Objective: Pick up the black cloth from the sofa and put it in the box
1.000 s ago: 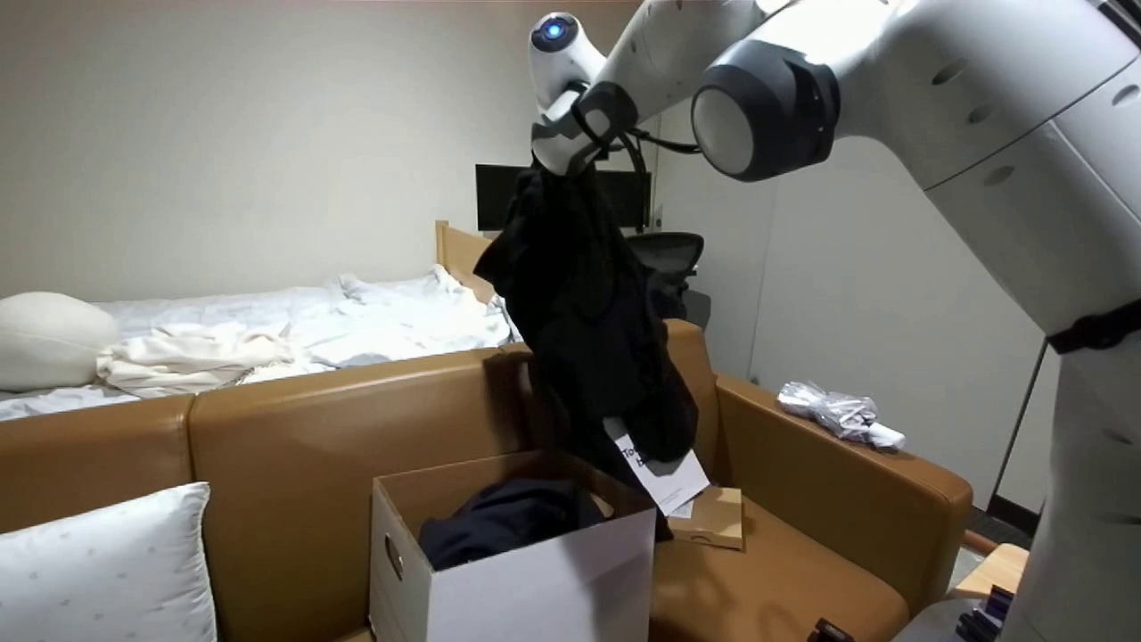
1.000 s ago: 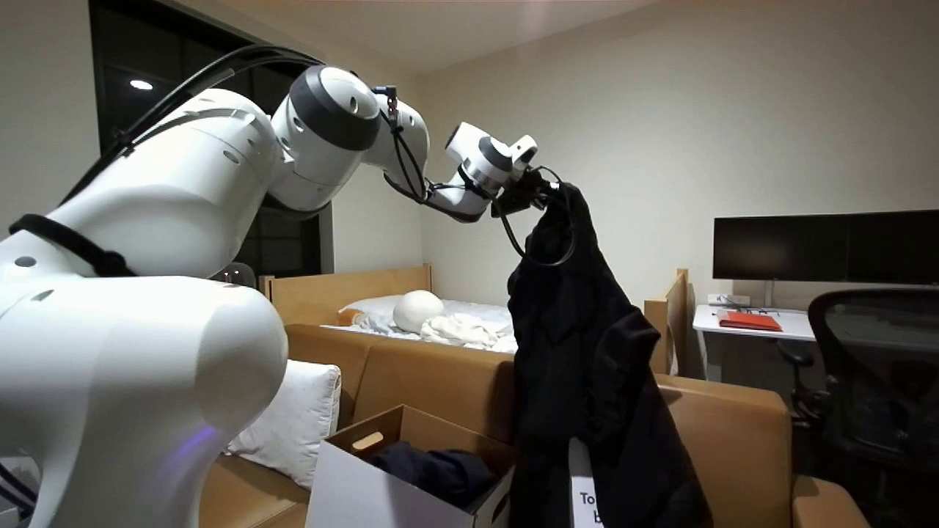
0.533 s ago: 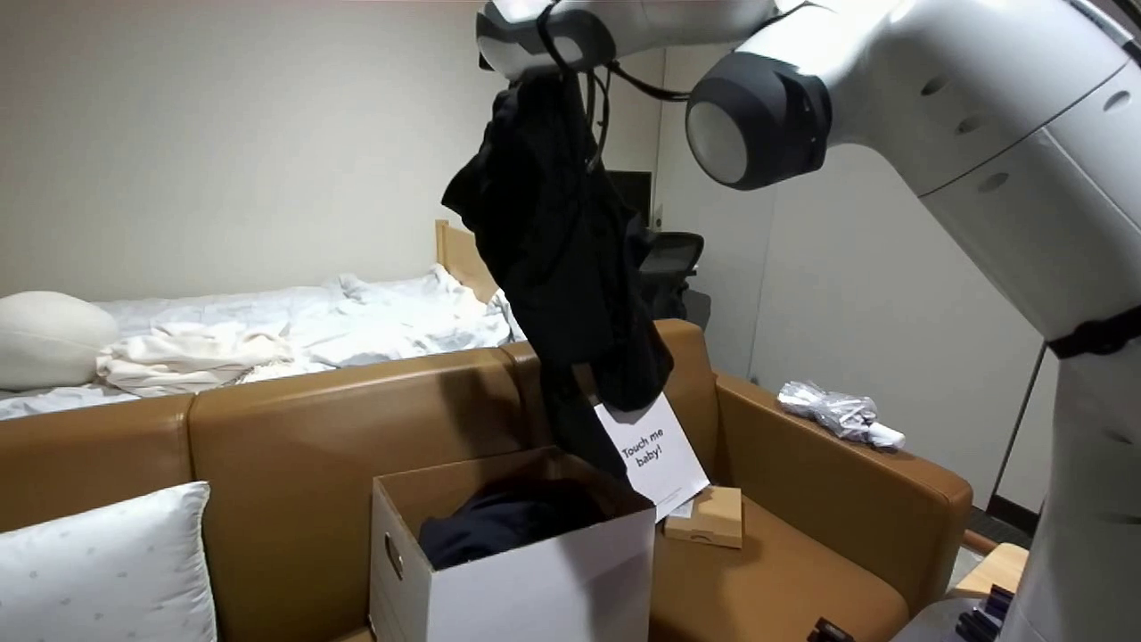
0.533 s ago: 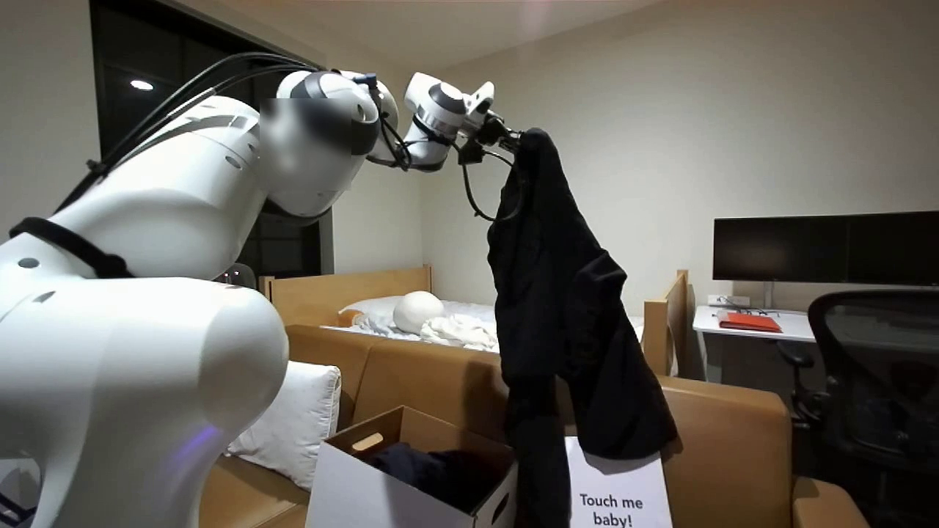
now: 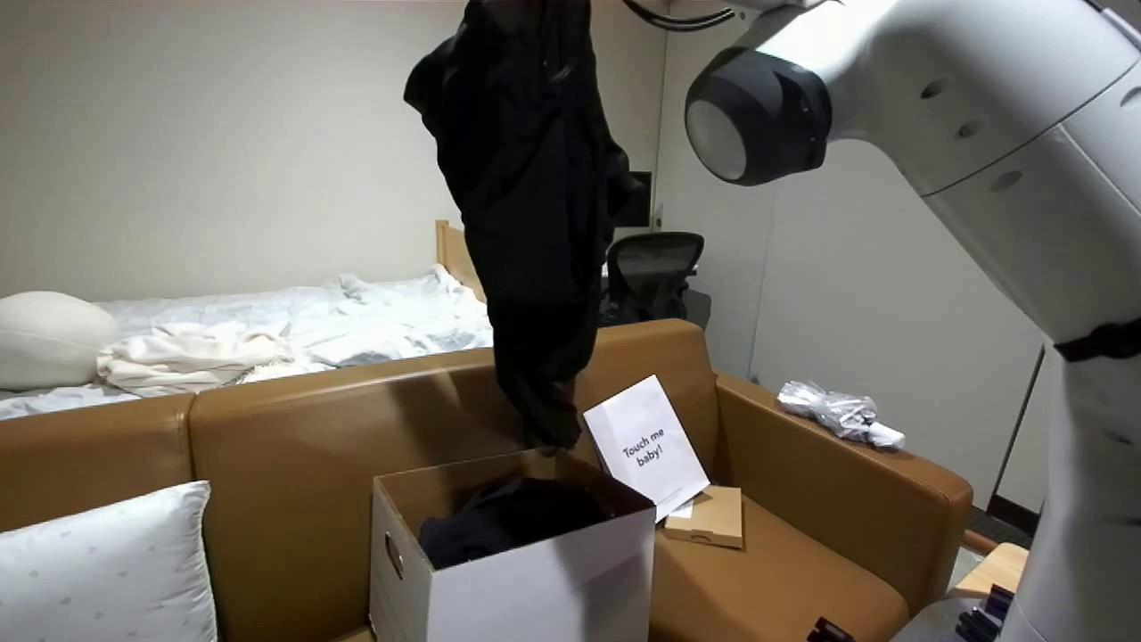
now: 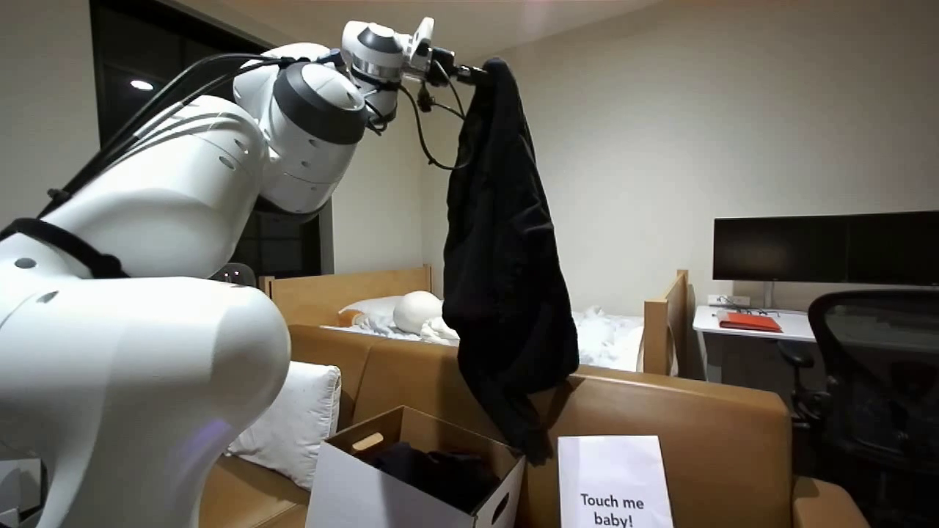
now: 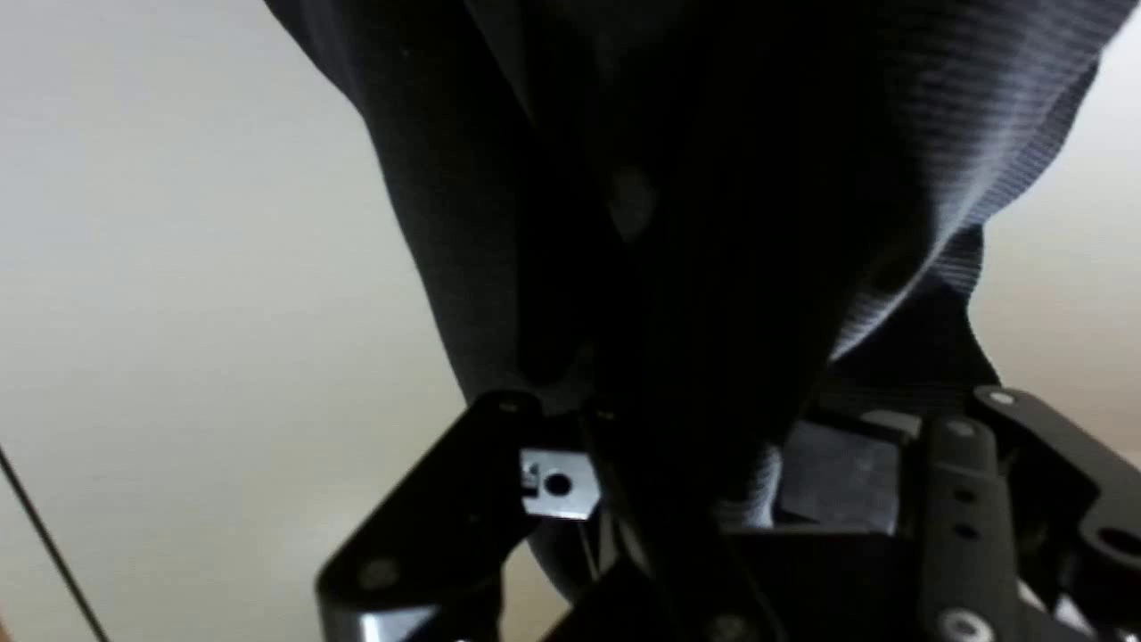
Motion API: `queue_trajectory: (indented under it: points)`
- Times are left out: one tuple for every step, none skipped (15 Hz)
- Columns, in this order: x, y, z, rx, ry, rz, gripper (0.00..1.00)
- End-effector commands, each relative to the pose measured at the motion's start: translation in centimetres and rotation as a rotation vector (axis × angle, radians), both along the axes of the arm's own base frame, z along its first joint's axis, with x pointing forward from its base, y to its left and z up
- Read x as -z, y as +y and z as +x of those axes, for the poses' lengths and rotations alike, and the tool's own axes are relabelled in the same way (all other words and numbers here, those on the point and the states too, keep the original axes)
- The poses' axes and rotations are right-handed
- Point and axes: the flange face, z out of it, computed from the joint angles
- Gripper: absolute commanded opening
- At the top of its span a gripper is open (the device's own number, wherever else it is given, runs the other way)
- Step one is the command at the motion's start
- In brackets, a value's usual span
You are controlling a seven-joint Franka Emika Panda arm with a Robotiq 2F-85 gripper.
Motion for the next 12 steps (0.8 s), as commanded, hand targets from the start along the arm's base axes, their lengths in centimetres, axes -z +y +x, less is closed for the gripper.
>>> queue_trajectory:
  points:
    - [-4.5,1.1,-4.6,0.107,-0.162,-0.027,0.00]
    - [-5.3,1.5,-5.7,0.138,-0.199,-0.036,0.00]
    - [-6.1,1.9,-6.8,0.167,-0.235,-0.042,0.00]
    - [-6.8,2.4,-7.9,0.198,-0.270,-0.042,0.00]
    - [-7.3,2.6,-8.9,0.232,-0.302,-0.045,0.00]
    - [-7.9,2.9,-9.9,0.267,-0.333,-0.048,0.00]
    - [-8.2,3.4,-10.7,0.300,-0.365,-0.057,0.00]
    - [-8.6,3.7,-11.5,0.332,-0.396,-0.069,0.00]
    - [-8.7,4.2,-12.0,0.356,-0.429,-0.089,0.00]
    - [-8.8,4.8,-12.4,0.373,-0.464,-0.113,0.00]
    - [-8.8,5.6,-12.3,0.367,-0.496,-0.150,0.00]
    - [-8.7,6.5,-11.9,0.350,-0.519,-0.191,0.00]
